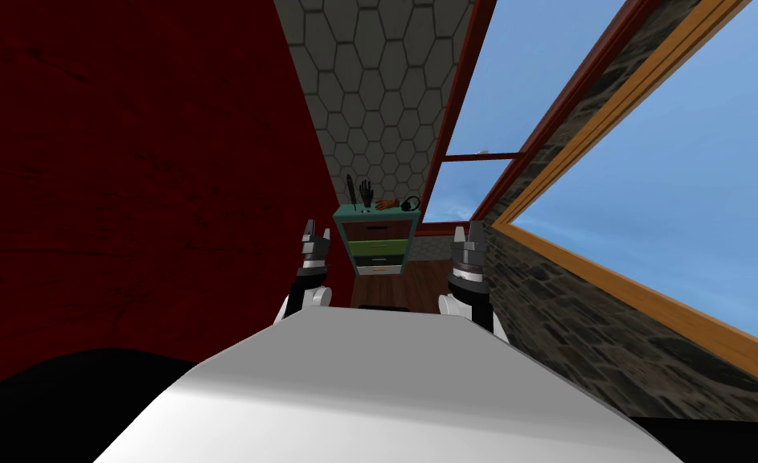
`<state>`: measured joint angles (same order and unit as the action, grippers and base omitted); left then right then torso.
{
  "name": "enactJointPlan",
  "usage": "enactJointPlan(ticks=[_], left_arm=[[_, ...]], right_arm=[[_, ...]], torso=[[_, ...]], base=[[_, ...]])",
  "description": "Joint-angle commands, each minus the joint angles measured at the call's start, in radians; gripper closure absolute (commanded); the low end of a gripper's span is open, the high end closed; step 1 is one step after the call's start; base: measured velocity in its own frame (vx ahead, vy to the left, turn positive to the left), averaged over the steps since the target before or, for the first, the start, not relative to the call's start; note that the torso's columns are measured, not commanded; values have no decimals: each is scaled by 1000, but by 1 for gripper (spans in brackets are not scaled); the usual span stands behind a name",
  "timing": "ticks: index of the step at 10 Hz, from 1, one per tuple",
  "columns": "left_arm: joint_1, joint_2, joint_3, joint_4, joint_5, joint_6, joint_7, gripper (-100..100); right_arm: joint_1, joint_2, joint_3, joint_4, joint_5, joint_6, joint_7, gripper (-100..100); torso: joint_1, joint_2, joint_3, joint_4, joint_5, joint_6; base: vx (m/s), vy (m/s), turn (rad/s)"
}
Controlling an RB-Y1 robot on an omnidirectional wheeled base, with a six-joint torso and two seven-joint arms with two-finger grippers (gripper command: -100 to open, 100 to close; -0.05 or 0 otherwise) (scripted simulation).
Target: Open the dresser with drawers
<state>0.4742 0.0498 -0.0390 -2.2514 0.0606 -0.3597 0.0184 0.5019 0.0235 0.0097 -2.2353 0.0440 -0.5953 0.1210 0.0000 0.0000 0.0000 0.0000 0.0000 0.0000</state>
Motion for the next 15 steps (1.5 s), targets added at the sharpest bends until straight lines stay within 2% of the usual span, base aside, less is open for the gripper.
enactJointPlan(ticks=[1,9,10,12,15], left_arm=[[0,0,0,0,0,0,0,0],[0,0,0,0,0,0,0,0],[-6,34,1,37,-2,-18,0,-100],[-11,48,3,74,-4,-35,0,-100],[-22,64,5,146,-9,-67,-1,-100]], right_arm=[[0,0,0,0,0,0,0,0],[0,0,0,0,0,0,0,0],[0,0,0,0,0,0,0,0],[0,0,0,0,0,0,0,0],[0,0,0,0,0,0,0,0]], torso=[[0,40,-82,41,0,0],[0,618,-1234,617,0,0],[0,691,-1382,691,0,0],[0,732,-1472,733,0,0],[0,738,-1476,738,0,0]], base=[[0,0,0],[0,0,0],[42,-16,-5],[67,-18,-4],[70,-22,-4]])
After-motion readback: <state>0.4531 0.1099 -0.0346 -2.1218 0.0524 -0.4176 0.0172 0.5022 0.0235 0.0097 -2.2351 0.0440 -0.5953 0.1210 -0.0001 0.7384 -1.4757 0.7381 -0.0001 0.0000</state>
